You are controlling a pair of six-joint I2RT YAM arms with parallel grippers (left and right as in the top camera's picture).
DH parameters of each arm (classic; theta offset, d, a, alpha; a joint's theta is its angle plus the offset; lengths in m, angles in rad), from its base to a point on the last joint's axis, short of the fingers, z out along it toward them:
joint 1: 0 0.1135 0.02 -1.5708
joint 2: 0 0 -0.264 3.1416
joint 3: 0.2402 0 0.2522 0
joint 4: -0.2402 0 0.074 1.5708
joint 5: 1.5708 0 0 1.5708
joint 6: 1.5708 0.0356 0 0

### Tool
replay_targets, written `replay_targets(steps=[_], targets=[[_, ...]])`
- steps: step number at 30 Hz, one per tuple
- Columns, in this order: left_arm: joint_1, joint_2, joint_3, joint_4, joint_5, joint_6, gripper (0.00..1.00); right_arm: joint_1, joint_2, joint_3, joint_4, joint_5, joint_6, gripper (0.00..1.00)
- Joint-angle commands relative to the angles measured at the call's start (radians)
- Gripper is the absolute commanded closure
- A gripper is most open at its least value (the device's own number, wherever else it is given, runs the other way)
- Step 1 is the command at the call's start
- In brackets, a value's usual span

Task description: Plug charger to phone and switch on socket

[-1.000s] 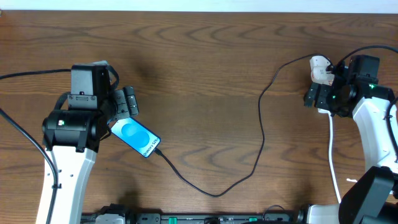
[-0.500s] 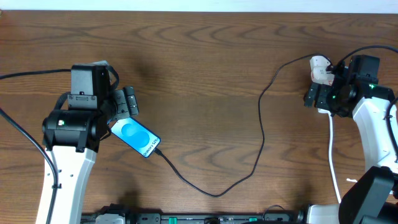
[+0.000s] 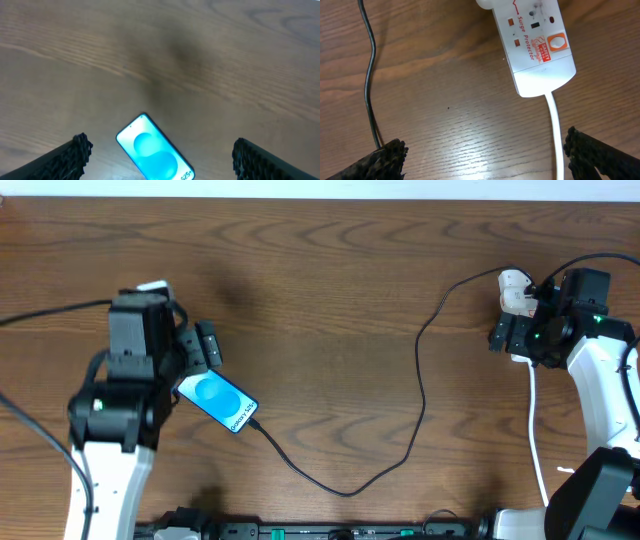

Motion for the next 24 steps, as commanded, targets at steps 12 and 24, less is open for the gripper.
replay_targets(steps=[12, 24], targets=[[-0.005, -0.348, -0.369, 0.303, -0.02, -0.01, 0.07, 0.003, -0.025, -0.006, 0.003, -0.003, 0.013, 0.01], [-0.005, -0.658, -0.615, 0.531, -0.02, -0.01, 0.07, 0.003, -0.025, -0.006, 0.003, -0.003, 0.013, 0.01]])
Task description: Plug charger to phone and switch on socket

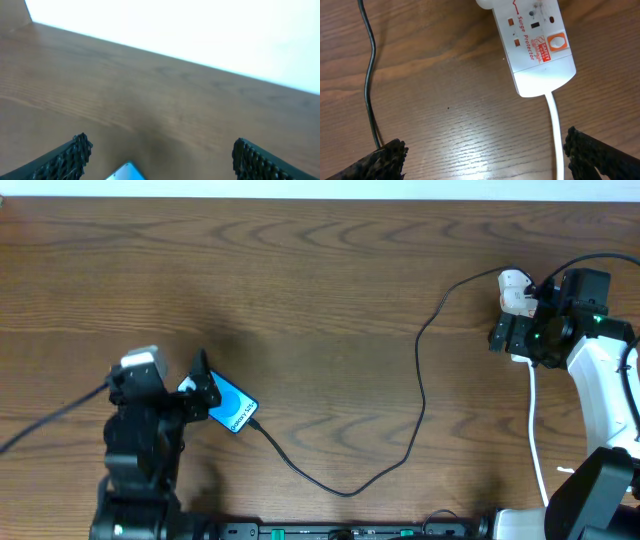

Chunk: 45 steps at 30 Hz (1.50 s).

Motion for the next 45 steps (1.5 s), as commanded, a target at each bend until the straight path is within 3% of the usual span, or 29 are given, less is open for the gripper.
replay_targets(steps=[1, 11, 19, 26, 45], targets=[[-0.005, -0.104, -0.092, 0.063, -0.02, -0.009, 0.07, 0.003, -0.025, -0.006, 0.003, -0.003, 0.013, 0.01], [0.026, -0.276, -0.352, 0.352, -0.001, -0.009, 0.07, 0.003, -0.025, -0.006, 0.003, -0.003, 0.013, 0.01], [0.055, -0.329, -0.454, 0.477, -0.001, -0.01, 0.07, 0.003, -0.025, -0.006, 0.003, -0.003, 0.013, 0.01], [0.093, -0.373, -0.498, 0.536, 0.008, -0.017, 0.07, 0.003, -0.025, -0.006, 0.003, -0.003, 0.013, 0.01], [0.166, -0.491, -0.565, 0.49, 0.127, -0.017, 0.07, 0.003, -0.025, -0.006, 0.003, -0.003, 0.013, 0.01]])
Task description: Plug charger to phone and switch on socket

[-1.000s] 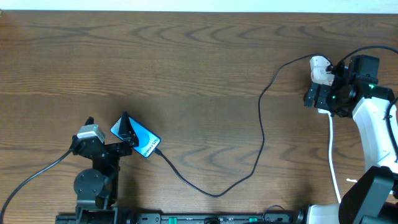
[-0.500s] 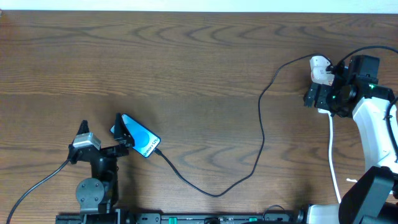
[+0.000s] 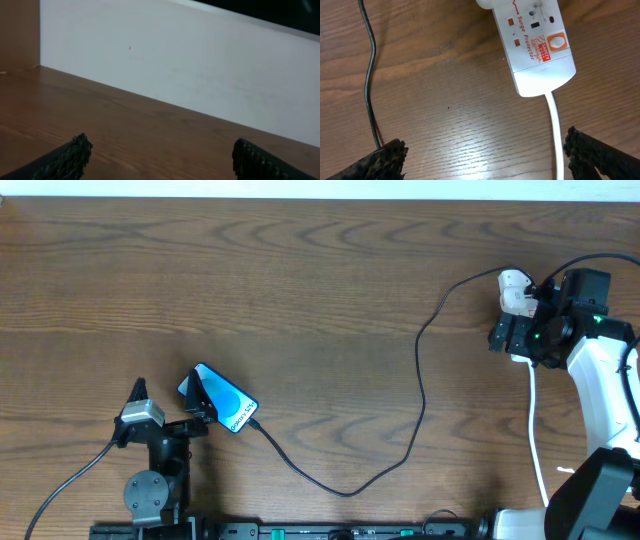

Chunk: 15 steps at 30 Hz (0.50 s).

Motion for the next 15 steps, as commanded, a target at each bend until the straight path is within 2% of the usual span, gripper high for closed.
replay_targets(steps=[1, 15], targets=[[0.005, -0.017, -0.002, -0.001, 0.02, -0.002, 0.07, 0.003, -0.023, -0.005, 0.002, -0.003, 0.013, 0.01], [0.005, -0.017, -0.002, -0.194, 0.019, 0.0, 0.07, 0.003, -0.023, -0.005, 0.002, -0.003, 0.013, 0.01]])
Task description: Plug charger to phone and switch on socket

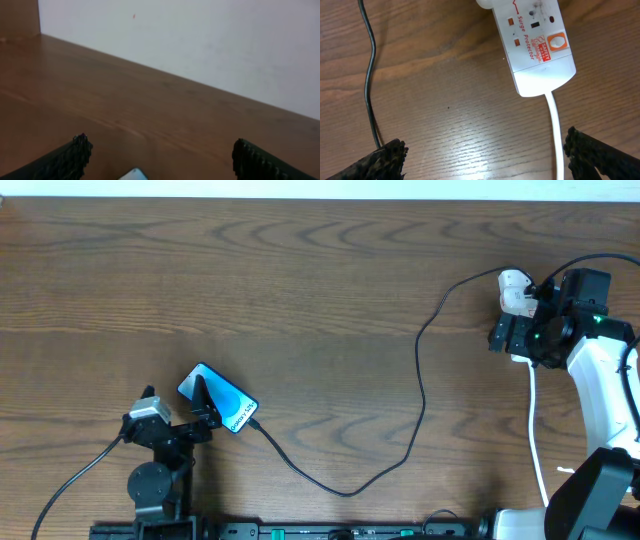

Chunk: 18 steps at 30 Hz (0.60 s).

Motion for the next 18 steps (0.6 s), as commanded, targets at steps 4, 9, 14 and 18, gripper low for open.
replay_targets(steps=[4, 9, 14, 18], targets=[[0.005, -0.009, -0.002, -0.075, 0.014, 0.009, 0.07, 0.003, -0.023, -0.004, 0.002, -0.003, 0.013, 0.01], [0.005, -0.009, -0.002, -0.071, 0.051, 0.086, 0.07, 0.003, -0.023, -0.004, 0.002, -0.003, 0.013, 0.01], [0.005, -0.009, -0.002, -0.067, 0.113, 0.185, 0.07, 0.003, -0.023, -0.004, 0.002, -0.003, 0.013, 0.01], [0.005, -0.009, -0.002, -0.061, 0.175, 0.249, 0.07, 0.003, -0.023, -0.004, 0.002, -0.003, 0.013, 0.01]])
